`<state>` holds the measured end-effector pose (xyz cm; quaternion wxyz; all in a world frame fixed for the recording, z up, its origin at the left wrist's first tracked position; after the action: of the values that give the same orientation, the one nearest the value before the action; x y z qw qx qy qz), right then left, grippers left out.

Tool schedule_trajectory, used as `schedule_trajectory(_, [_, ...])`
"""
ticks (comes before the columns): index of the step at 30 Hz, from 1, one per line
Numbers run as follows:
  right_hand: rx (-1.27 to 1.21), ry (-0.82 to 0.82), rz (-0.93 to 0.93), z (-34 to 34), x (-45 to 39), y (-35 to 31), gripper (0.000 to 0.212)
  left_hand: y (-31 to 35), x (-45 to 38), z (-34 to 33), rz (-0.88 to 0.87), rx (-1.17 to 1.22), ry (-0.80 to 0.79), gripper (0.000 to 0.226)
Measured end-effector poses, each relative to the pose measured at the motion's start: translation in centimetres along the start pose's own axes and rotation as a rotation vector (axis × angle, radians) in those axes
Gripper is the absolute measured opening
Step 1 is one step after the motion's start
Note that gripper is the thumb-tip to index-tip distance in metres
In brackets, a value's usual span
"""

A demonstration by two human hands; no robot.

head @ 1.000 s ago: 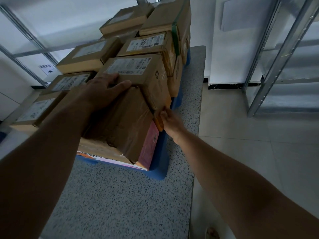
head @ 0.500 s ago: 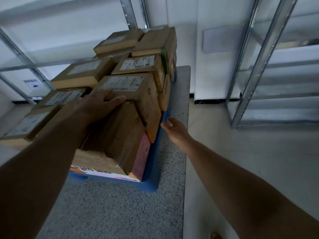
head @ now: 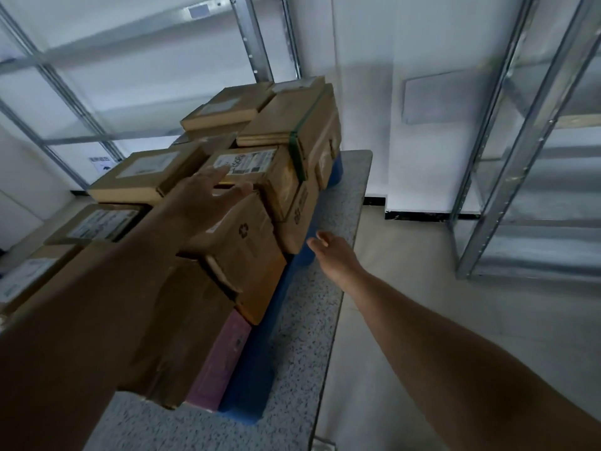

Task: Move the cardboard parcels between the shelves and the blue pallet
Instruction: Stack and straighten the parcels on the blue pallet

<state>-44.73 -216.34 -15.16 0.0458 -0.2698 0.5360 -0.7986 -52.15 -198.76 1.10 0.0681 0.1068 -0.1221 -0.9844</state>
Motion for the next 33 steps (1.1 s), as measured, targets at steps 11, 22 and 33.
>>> schedule_trajectory(11, [-0.02, -0.047, -0.008, 0.5, -3.7, -0.5, 0.048, 0.5, -5.7, -2.8, 0.016, 0.008, -0.071, 0.071])
schedule_trajectory(22, [-0.212, -0.11, -0.115, -3.7, -7.7, -1.5, 0.039, -2.8, -8.1, -3.0, -0.012, -0.023, -0.188, 0.079])
schedule_trajectory(33, [-0.239, -0.12, -0.127, -5.0, -7.2, -0.6, 0.044, -4.9, -7.4, -2.7, -0.062, -0.074, -0.209, 0.087])
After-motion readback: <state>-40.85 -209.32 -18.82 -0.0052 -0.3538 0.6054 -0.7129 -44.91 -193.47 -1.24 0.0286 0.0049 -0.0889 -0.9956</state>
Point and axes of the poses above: each hand's wrist, its own x-axis away from the middle knuckle, its own z-axis out of the back of the hand, y = z × x, the point moved 2 cm from there along -x, towards the middle knuckle, and after that the axes turned 13 degrees about -z, right-handed, at the moved point
